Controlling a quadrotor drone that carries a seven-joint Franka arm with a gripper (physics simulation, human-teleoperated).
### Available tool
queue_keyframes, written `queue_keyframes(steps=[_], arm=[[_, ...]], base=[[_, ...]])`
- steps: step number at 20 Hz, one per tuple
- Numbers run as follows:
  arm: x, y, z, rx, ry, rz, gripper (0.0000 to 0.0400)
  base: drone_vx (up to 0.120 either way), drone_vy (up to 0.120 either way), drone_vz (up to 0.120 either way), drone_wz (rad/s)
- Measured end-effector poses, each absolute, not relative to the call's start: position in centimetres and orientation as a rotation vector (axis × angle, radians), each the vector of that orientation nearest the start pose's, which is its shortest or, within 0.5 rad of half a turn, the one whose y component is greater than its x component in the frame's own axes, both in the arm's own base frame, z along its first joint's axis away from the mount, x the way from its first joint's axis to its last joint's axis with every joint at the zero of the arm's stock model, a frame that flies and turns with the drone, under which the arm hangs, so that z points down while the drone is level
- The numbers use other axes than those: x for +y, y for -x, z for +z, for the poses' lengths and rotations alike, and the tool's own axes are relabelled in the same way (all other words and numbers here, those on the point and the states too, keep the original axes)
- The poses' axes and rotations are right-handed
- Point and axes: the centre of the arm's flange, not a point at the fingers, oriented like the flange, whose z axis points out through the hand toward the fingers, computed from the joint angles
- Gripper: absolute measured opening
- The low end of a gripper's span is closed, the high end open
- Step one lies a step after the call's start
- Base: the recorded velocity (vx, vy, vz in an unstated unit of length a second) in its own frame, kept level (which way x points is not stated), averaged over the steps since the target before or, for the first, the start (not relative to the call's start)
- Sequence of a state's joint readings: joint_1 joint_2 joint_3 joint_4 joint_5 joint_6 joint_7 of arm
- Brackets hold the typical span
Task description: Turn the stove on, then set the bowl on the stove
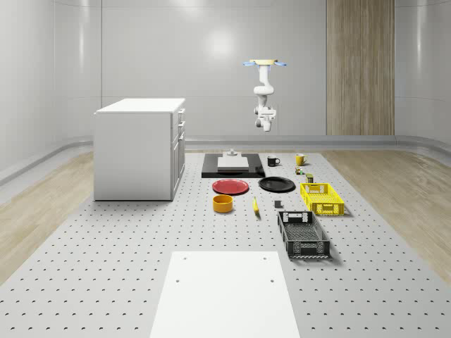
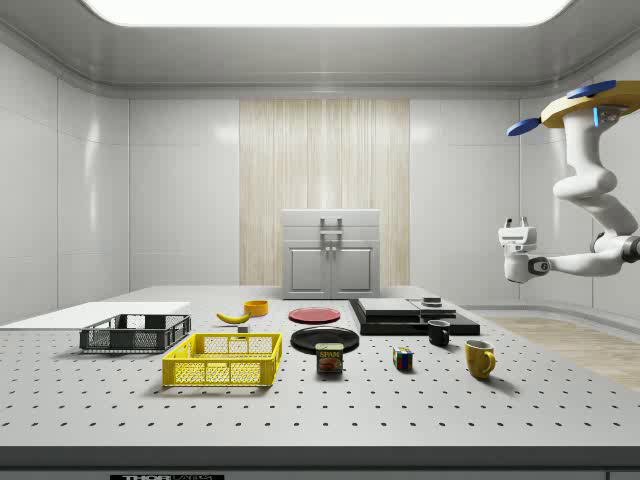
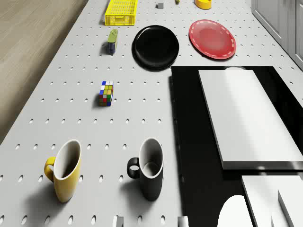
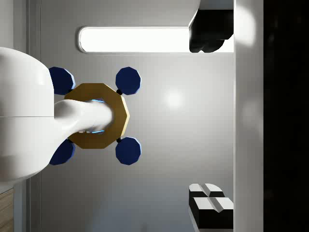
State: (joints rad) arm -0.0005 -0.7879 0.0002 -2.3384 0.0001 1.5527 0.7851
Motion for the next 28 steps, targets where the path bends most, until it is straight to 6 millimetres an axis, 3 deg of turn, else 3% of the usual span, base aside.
queue_keyframes(steps=[8,13,28], arm=[[0.0,-30.2,65.4,1.201,2.899,-0.012,0.04],[0.0,-30.3,67.6,1.2,2.898,-0.018,0.04],[0.0,-30.4,69.1,1.199,2.894,-0.035,0.04]], base=[[0.0,0.0,0.0,0.0],[0.0,-0.056,0.0,0.0],[0.112,-0.12,0.0,0.0]])
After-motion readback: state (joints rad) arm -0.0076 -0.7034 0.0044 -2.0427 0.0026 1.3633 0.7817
